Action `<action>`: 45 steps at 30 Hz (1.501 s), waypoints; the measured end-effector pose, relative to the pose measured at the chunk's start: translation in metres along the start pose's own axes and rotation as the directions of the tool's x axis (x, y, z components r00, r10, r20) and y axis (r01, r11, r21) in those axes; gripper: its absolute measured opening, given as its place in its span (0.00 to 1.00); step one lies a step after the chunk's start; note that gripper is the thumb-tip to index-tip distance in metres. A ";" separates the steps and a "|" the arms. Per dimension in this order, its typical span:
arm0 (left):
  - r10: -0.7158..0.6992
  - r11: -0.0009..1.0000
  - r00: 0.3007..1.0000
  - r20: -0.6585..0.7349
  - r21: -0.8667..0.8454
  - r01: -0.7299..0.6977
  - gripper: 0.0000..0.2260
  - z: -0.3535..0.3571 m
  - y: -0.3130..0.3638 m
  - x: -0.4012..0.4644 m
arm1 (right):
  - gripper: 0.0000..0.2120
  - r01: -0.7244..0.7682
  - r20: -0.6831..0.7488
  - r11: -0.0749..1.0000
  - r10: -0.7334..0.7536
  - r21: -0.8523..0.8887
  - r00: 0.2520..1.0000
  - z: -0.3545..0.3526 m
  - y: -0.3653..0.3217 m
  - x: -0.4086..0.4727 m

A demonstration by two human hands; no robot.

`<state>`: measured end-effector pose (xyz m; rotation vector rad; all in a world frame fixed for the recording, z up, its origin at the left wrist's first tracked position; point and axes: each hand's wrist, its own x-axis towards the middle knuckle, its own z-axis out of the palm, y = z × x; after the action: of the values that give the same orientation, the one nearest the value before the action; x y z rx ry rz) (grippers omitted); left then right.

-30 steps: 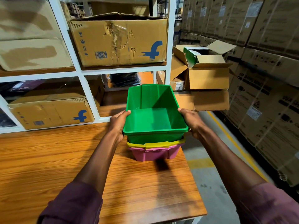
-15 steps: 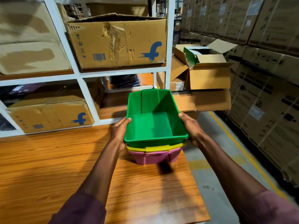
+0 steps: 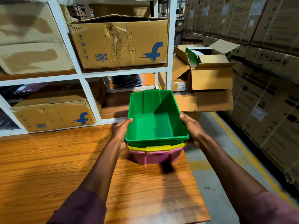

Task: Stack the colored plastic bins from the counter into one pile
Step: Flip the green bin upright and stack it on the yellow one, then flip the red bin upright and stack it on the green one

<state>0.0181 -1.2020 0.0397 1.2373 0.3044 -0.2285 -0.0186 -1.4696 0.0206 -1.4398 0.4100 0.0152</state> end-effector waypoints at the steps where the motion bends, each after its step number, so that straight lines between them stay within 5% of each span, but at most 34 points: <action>1: -0.001 1.000 1.000 0.002 0.001 0.001 0.11 0.000 0.000 -0.001 | 0.19 0.000 0.001 1.000 0.000 -0.004 1.000 0.000 -0.001 -0.001; 11: 0.005 0.999 1.000 -0.002 0.038 -0.005 0.09 0.003 0.006 -0.012 | 0.19 0.007 0.003 1.000 -0.007 -0.029 1.000 0.001 -0.010 -0.017; 17: 0.057 0.998 0.998 -0.033 0.005 -0.057 0.11 0.004 0.005 -0.018 | 0.25 0.212 -0.034 0.954 -0.224 -0.211 0.974 -0.001 -0.017 -0.023; 23: 0.215 0.975 0.973 -0.088 0.082 -0.208 0.24 -0.004 -0.005 -0.050 | 0.38 0.419 0.005 0.719 -0.501 -0.555 0.865 0.003 -0.022 -0.057; 26: 0.268 0.960 0.959 -0.097 0.113 -0.256 0.26 -0.019 -0.016 -0.076 | 0.34 0.520 0.122 0.550 -0.602 -0.653 0.789 0.020 -0.026 -0.092; 29: 0.319 0.944 0.936 -0.151 0.142 -0.299 0.26 -0.044 -0.022 -0.104 | 0.31 0.612 0.216 0.497 -0.640 -0.615 0.737 0.044 -0.025 -0.128; 36: 0.487 0.858 0.816 -0.312 0.343 -0.381 0.25 -0.153 -0.048 -0.197 | 0.27 0.770 0.512 0.448 -0.577 -0.453 0.637 0.130 0.025 -0.196; 45: 0.493 0.824 0.684 -0.538 0.542 -0.167 0.34 -0.335 -0.111 -0.370 | 0.35 0.818 0.839 0.470 -0.251 -0.331 0.483 0.263 0.150 -0.298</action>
<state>-0.4000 -0.9161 -0.0288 1.8032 0.6505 0.5295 -0.2644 -1.1258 -0.0193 -2.1535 -0.9109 0.1689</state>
